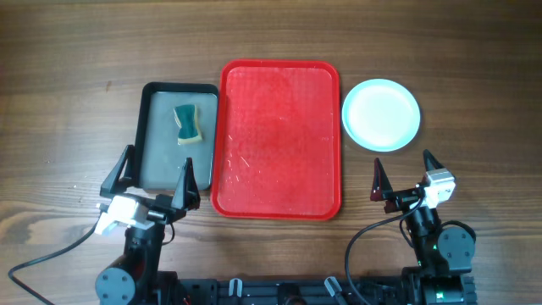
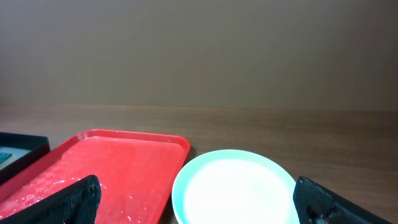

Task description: Clean dirty plates on tray and stack at the side

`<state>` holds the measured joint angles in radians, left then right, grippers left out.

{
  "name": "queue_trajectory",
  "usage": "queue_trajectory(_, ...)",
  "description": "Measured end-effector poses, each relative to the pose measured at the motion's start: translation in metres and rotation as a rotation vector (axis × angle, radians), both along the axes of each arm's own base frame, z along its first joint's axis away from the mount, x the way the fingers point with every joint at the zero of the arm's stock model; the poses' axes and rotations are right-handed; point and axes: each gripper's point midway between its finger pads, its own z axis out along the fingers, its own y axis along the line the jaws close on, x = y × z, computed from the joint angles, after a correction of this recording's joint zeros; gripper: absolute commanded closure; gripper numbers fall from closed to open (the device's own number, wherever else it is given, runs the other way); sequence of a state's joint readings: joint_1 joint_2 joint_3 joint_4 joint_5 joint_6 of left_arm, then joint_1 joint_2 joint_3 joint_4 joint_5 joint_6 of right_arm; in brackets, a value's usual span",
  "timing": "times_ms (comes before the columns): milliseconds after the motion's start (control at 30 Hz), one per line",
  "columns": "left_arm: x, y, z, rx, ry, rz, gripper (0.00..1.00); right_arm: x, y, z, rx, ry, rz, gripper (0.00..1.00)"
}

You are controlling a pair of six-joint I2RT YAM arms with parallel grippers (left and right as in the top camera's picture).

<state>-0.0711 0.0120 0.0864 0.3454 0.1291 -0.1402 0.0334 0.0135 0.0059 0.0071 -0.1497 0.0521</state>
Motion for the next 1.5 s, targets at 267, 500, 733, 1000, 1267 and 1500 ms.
queue_trajectory(267, 0.009, 0.009, -0.022, 0.003, 0.047, 0.04, 0.0, 0.0, 0.0, 0.0, 0.0, 0.0, 0.0, 0.0)
queue_trajectory(500, 0.017, 0.009, -0.045, 0.006, 0.117, 0.041, 0.0, 0.0, 0.0, 0.0, 0.0, 0.0, 0.0, 0.0)
queue_trajectory(733, 0.025, 0.013, -0.08, 0.011, 0.263, 0.061, 0.0, 0.0, 0.0, 0.0, 0.0, 0.0, 0.0, 0.0)
queue_trajectory(1000, 0.028, 0.013, -0.129, 0.019, 0.462, 0.06, 0.0, 0.0, 0.0, 0.0, 0.0, 0.0, 0.0, 0.0)
queue_trajectory(1267, 0.028, 0.013, -0.134, 0.019, 0.483, 0.061, 0.0, 0.0, 0.0, 0.0, 0.0, 0.0, 0.0, 0.0)
queue_trajectory(1500, 0.028, 0.013, -0.134, 0.019, 0.483, 0.061, 0.0, 0.0, 0.0, 0.0, 0.0, 0.0, 0.0, 0.0)
